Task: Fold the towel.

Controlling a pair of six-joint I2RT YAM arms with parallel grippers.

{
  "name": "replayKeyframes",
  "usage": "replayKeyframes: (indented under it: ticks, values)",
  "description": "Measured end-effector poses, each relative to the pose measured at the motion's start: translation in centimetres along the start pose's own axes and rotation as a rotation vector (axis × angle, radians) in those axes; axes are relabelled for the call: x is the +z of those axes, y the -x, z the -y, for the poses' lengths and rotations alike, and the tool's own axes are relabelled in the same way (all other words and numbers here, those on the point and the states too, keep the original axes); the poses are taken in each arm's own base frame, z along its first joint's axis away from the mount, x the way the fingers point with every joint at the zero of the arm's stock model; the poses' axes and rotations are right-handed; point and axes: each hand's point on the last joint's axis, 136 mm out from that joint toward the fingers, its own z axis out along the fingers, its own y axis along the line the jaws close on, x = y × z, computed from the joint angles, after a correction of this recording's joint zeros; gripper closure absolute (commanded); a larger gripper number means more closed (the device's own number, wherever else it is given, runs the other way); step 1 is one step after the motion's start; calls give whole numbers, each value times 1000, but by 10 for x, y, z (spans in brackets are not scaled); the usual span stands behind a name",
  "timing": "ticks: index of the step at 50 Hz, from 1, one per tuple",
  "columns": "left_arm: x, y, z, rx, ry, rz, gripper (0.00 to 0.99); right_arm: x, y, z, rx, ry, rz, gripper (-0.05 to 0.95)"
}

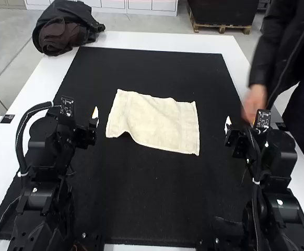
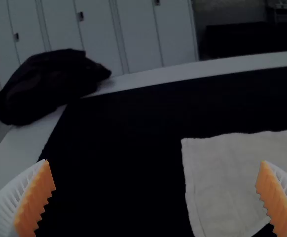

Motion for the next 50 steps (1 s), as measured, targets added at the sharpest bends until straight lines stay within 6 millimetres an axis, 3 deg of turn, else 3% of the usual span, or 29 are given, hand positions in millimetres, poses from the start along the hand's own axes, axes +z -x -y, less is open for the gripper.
replayKeyframes:
  ticks: [50]
  values:
    - [0, 3, 0, 1, 2, 11, 39, 0, 2, -1, -12, 4, 9, -18]
